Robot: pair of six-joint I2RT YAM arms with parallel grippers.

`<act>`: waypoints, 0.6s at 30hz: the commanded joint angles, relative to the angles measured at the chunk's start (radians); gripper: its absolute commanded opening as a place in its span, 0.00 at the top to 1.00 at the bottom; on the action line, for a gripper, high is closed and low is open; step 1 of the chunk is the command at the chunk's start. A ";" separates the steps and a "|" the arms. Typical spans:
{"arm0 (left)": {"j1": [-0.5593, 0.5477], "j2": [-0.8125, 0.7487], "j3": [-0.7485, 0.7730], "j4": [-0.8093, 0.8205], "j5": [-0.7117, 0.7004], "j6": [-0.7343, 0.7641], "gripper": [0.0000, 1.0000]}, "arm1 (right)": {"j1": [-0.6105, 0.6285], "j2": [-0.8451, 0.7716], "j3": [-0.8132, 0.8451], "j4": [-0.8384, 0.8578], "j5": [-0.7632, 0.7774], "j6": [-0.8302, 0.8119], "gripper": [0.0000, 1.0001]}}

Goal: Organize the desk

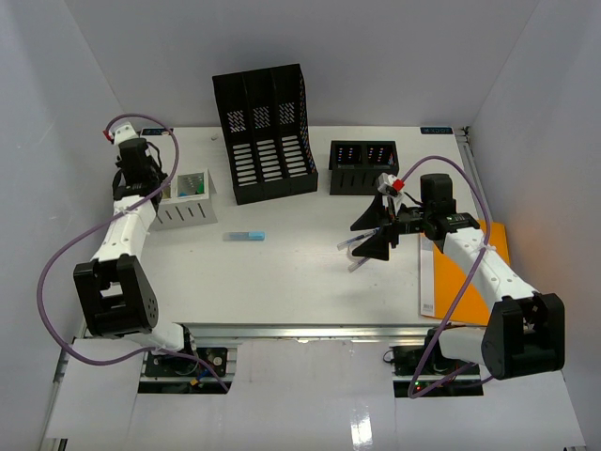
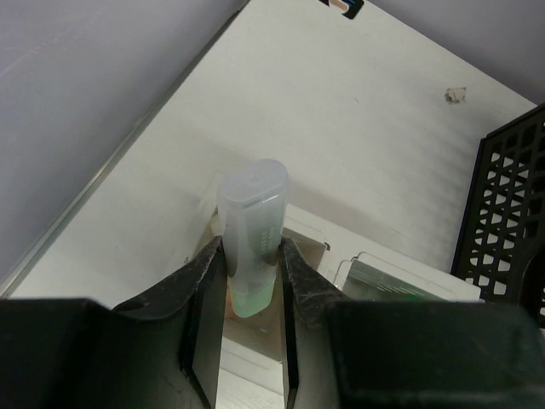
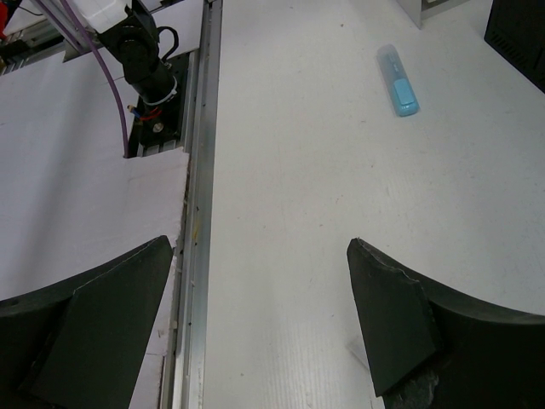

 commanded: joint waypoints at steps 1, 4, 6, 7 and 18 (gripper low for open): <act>0.002 0.001 -0.002 0.024 0.057 -0.012 1.00 | -0.007 -0.009 -0.009 0.028 -0.018 -0.014 0.10; 0.002 0.015 -0.014 0.023 0.066 -0.017 0.94 | -0.009 -0.009 -0.009 0.027 -0.017 -0.018 0.10; 0.001 0.016 -0.021 0.021 0.068 -0.019 0.81 | -0.010 -0.009 -0.010 0.024 -0.016 -0.025 0.10; 0.001 0.014 -0.027 0.019 0.073 -0.024 0.74 | -0.011 -0.009 -0.010 0.019 -0.014 -0.031 0.10; 0.002 -0.058 -0.059 -0.026 0.159 -0.091 0.23 | -0.009 0.006 0.029 -0.163 -0.003 -0.266 0.10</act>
